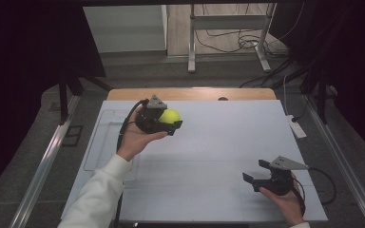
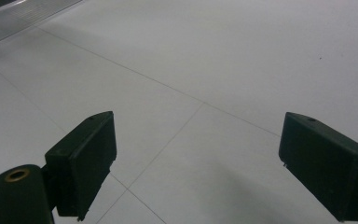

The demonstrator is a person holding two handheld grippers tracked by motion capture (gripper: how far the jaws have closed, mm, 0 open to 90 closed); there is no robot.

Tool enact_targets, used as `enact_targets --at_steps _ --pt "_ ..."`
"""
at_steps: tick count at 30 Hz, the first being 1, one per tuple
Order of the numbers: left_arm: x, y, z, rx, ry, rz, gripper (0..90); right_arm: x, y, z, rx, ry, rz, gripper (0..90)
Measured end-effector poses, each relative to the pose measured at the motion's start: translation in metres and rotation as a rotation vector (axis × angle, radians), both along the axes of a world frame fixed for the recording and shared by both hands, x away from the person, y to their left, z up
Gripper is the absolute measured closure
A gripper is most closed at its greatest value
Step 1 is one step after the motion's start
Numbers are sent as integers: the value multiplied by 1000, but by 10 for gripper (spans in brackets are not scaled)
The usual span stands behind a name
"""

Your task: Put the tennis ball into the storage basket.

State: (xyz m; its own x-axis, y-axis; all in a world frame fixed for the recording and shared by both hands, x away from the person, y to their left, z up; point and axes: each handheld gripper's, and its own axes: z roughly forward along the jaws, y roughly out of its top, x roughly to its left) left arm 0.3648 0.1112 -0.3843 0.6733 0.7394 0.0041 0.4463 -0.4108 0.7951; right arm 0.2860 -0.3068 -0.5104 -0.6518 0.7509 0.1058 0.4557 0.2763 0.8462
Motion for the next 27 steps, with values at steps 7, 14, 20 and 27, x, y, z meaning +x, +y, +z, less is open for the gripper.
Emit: enact_targets --at_steps 7,14,20,27 --pt "0 6 0 -3 -4 18 262 0 0 0 0 1 -1 114" --pt "1 13 0 -3 -2 39 262 0 0 0 1 0 -3 114" --pt "1 18 2 -6 -9 54 262 0 0 0 2 0 -5 114" --pt "3 28 2 -7 -9 84 262 0 -1 0 2 1 -6 115"
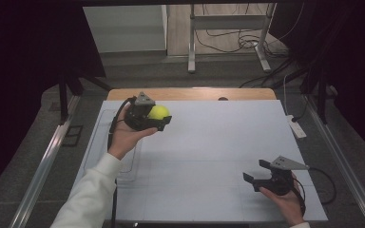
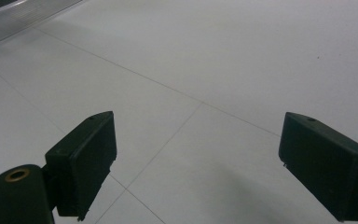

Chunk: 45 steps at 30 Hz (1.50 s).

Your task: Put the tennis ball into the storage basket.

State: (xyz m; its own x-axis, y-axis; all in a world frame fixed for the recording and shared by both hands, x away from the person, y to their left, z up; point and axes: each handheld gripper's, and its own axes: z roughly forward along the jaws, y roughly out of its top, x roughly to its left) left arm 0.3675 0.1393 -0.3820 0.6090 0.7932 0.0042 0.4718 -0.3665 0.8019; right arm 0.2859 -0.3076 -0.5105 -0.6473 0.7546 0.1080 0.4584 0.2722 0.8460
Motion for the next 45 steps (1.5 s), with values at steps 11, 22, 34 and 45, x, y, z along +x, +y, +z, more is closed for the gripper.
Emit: enact_targets --at_steps 11,22,34,45 --pt "3 12 3 -4 -7 36 262 0 0 0 -1 2 -2 115" --pt "6 21 1 2 -3 66 262 0 0 0 -2 1 0 115" --pt "9 36 -1 1 -1 110 262 0 0 -1 -1 2 -1 116" --pt "10 41 -1 1 -2 125 262 0 0 -1 1 3 -3 116"
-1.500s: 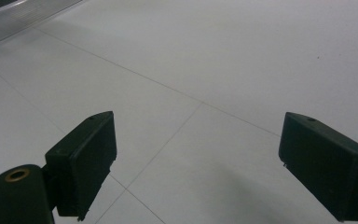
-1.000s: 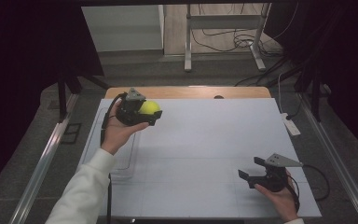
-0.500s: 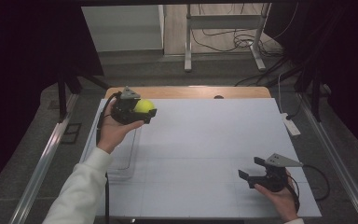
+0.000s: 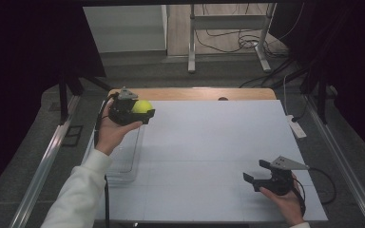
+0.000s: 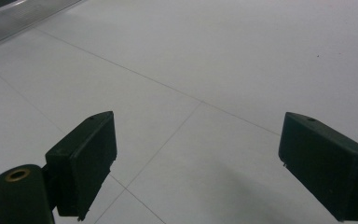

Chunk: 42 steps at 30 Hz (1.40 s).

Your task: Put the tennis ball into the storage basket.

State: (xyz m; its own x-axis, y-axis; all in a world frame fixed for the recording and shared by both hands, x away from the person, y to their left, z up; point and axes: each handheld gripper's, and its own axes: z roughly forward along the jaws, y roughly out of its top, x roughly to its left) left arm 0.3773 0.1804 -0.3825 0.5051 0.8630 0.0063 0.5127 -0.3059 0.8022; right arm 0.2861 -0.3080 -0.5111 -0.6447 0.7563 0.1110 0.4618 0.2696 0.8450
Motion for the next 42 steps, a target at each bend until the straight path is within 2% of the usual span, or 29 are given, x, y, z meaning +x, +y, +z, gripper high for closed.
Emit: enact_targets --at_steps 14,42 --pt "2 8 0 -7 -5 21 262 0 0 0 3 1 -1 116" --pt "11 32 -7 -17 1 101 262 0 -3 0 11 0 -7 118"
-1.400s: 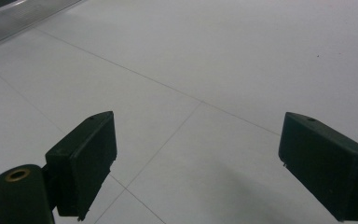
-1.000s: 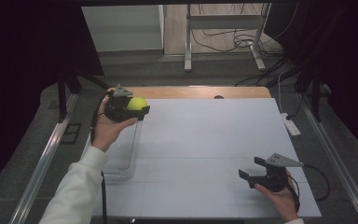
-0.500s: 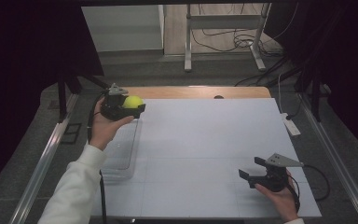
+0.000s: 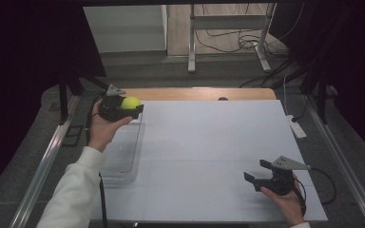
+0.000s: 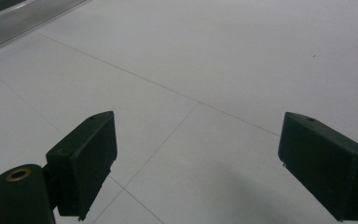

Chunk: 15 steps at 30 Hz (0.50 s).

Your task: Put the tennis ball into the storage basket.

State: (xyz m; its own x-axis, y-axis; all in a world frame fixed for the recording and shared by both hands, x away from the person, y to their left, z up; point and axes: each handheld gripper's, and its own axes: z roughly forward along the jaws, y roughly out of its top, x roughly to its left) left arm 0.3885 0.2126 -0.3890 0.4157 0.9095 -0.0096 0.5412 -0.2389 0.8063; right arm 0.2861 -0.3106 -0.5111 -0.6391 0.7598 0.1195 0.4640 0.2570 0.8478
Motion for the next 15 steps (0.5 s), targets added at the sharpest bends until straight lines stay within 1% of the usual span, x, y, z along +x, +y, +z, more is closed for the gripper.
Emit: enact_targets --at_steps 9,15 --pt "2 10 -5 3 10 31 262 0 -1 0 2 -2 -2 119" --pt "3 15 -8 -5 13 47 262 0 -1 0 0 -2 -2 119"
